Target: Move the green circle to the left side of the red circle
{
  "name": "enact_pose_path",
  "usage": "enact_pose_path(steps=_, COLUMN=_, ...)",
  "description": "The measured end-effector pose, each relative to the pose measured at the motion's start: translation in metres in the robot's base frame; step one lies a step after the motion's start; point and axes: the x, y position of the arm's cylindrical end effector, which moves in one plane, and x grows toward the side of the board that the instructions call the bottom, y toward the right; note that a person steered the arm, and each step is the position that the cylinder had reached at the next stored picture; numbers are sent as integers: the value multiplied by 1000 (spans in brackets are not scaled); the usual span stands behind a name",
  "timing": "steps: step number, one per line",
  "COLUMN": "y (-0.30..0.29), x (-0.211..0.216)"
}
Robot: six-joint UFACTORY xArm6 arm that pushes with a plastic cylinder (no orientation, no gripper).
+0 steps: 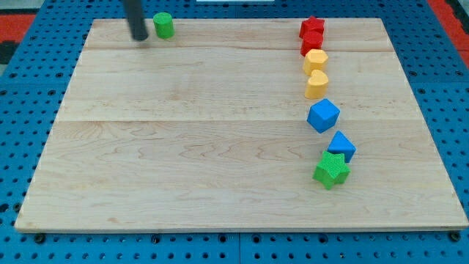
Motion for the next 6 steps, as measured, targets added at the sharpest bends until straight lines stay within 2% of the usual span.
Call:
enact_pose_path(steps=1, y=59, x=31)
enact_pose_path(steps=2, y=116, x=-24)
enact_pose_path(steps=3, y=104, x=-88)
enact_pose_path(steps=4, y=81, x=-97)
enact_pose_path(steps=5, y=23, x=-62)
enact_pose_path(steps=6, y=47, x=-21)
